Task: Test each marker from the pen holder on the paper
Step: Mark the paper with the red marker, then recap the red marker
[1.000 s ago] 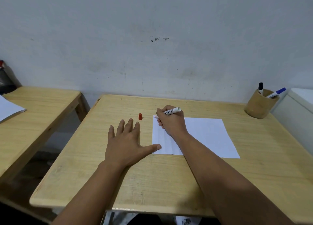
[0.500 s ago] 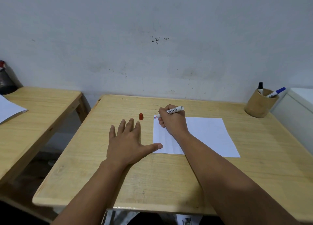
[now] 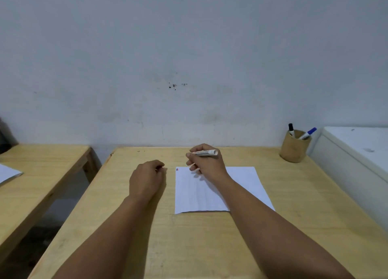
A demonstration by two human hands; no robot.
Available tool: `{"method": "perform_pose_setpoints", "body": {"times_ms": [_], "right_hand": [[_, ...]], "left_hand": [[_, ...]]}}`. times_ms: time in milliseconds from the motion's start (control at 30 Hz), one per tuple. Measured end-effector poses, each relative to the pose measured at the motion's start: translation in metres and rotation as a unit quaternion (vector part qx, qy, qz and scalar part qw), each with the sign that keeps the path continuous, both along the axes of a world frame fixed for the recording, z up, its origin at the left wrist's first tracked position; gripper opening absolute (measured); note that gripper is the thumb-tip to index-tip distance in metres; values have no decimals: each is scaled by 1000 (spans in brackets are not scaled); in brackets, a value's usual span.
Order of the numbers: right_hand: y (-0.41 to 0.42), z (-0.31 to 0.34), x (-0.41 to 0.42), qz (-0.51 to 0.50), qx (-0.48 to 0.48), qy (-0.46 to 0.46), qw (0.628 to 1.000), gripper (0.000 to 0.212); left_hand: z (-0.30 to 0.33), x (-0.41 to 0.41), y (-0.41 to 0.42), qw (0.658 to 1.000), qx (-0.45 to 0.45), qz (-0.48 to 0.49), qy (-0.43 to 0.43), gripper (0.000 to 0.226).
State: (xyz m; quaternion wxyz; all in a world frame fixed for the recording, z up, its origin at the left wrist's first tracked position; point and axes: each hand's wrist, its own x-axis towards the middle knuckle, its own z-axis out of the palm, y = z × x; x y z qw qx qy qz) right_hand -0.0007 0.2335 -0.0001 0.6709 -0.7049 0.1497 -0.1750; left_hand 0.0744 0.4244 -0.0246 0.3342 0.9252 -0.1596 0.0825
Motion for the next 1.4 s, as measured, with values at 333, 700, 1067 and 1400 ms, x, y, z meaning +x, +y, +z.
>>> {"method": "perform_pose_setpoints", "body": {"times_ms": [333,700,1067,1400], "right_hand": [[-15,45,-59,58,7,-18,998,27],[-19,66,-104,42,-228,-36,972,37],[-35,61,-126,31,-218,-31,975,26],[-85,50,-133,-49,-170,-32,984,34]], "left_hand": [[84,-36,-21,913,-360,-68,178,7],[129,-90,-46,906,-375,-90,174,9],[129,-114,-69,915,-359,-90,164,10],[131,-123,-138,913,-292,-202,202,12]]}}
